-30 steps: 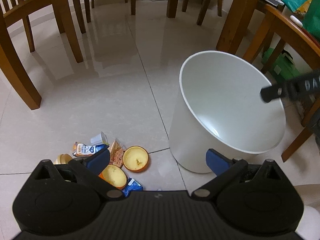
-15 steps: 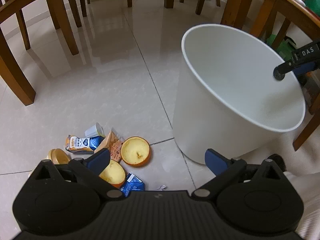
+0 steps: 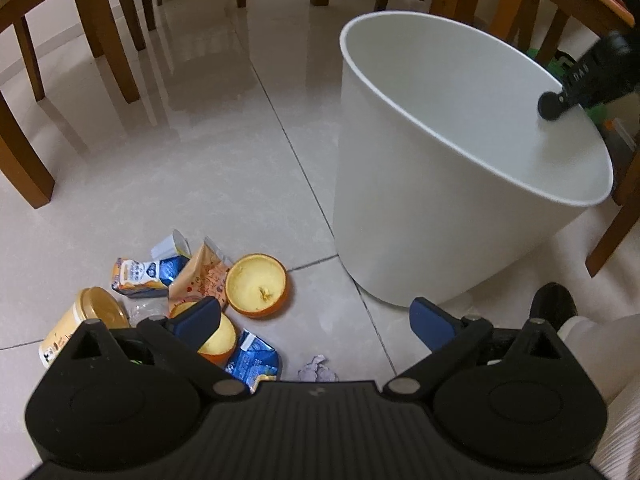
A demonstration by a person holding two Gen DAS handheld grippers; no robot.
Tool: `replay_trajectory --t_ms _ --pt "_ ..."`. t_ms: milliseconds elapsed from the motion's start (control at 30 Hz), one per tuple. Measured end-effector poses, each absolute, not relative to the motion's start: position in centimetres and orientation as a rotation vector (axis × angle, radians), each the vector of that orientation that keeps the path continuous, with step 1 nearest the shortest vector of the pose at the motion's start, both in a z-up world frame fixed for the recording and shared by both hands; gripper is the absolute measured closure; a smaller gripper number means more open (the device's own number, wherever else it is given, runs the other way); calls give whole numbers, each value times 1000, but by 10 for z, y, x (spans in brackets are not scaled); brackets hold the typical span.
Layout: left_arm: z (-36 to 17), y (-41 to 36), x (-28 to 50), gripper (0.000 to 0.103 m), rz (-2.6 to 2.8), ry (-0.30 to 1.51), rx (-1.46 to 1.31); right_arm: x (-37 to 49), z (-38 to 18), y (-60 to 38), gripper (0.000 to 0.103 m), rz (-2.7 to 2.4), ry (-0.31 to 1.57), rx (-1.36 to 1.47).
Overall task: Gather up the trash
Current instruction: 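Lower the left tool onto the crumpled white tissue and close it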
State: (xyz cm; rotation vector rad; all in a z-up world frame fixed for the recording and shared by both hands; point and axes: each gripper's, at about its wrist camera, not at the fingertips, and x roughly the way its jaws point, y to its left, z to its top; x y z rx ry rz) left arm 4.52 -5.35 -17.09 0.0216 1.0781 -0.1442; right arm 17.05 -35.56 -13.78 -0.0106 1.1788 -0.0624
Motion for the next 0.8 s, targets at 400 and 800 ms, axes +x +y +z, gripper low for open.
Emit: replay_trajectory --t_ms 400,800 --pt "-230 -65 18 29 -247 1141 92 181 -136 -347 91 -102 1153 -55" --pt "-317 -74 25 51 -187 1206 125 175 -138 -341 90 -100 1143 -99"
